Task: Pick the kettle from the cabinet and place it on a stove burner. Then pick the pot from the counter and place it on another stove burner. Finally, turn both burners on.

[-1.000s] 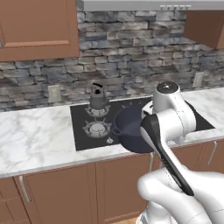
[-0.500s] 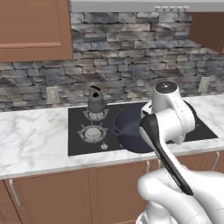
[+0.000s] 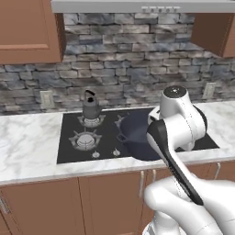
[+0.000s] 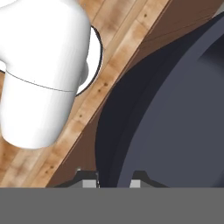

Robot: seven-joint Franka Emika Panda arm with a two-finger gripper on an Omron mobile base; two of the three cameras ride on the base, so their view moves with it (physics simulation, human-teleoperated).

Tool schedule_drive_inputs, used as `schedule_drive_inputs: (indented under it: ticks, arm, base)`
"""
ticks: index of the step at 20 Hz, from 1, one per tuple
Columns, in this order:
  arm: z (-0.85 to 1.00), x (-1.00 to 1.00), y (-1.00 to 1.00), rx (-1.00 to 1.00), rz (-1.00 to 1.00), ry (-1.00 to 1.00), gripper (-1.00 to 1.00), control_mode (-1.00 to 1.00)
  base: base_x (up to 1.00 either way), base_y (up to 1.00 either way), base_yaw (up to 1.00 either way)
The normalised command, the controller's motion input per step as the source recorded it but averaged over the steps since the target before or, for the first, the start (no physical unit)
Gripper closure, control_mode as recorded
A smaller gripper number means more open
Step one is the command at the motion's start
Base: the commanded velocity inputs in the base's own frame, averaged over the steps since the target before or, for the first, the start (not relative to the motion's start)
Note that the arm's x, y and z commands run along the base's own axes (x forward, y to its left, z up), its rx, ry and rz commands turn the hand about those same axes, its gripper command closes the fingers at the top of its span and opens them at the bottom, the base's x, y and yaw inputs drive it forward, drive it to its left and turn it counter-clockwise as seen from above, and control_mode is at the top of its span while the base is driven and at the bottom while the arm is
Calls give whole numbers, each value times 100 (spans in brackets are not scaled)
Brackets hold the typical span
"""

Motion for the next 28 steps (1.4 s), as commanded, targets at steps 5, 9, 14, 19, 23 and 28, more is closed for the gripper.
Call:
schedule_drive_inputs:
  ticks: [5, 9, 14, 19, 23, 28]
  arm:
    - [0, 0, 0, 0, 0, 0, 100, 100]
    - [0, 0, 0, 0, 0, 0, 100, 100]
    - [0, 0, 0, 0, 0, 0, 100, 100]
    - [0, 0, 0, 0, 0, 0, 100, 100]
    - [0, 0, 0, 0, 0, 0, 100, 100]
    - [0, 0, 0, 0, 0, 0, 100, 100]
  base:
    - [24, -40, 1]
    - [22, -45, 0]
    - [31, -32, 0]
    - [35, -27, 0]
    - [24, -38, -2]
    - [20, -33, -5]
